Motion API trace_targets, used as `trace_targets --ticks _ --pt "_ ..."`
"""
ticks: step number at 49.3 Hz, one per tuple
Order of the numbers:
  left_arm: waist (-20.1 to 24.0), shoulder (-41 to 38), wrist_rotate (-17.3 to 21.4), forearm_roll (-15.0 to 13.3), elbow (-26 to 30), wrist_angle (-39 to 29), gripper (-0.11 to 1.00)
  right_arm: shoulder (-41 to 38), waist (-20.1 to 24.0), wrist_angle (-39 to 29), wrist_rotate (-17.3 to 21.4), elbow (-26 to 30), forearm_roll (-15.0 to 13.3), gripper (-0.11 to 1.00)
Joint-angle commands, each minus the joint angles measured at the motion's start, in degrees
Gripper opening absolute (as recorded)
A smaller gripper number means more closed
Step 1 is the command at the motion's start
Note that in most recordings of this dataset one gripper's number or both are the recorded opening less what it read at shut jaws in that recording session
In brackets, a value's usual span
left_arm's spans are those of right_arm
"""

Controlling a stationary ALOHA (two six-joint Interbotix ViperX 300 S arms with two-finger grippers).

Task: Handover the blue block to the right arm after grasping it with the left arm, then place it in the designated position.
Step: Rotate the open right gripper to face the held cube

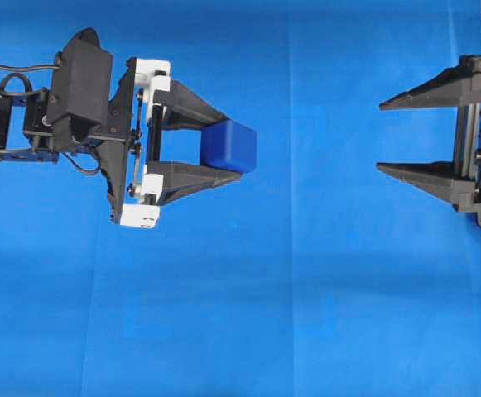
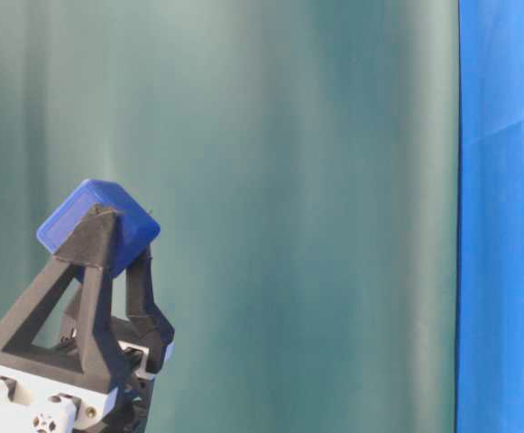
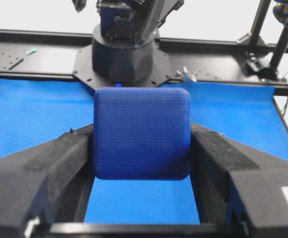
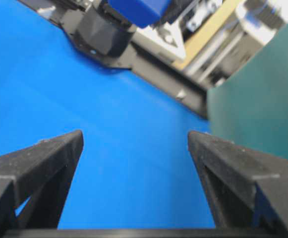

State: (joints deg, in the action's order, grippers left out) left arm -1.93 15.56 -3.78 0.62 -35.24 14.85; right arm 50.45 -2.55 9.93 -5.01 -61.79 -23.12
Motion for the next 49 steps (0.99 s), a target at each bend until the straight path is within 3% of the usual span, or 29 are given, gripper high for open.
trace_targets --ticks 1,11,25,49 --pt "-0.1 0.8 -0.1 -0.2 0.6 0.6 0.48 -0.2 0.1 0.5 -1.8 2.1 -4.4 0.96" --pt "-0.1 0.8 -0.1 -0.2 0.6 0.7 0.48 -0.2 0.1 0.5 -7.7 3.1 -13.1 0.96" --pt "-0.1 0.8 -0.1 -0.2 0.6 0.7 0.48 -0.4 0.6 0.7 -13.5 3.5 -20.7 0.96" --pt "-0.1 0.8 -0.1 -0.2 0.6 0.7 0.49 -0.3 0.5 0.7 -17.6 3.5 -24.1 0.96"
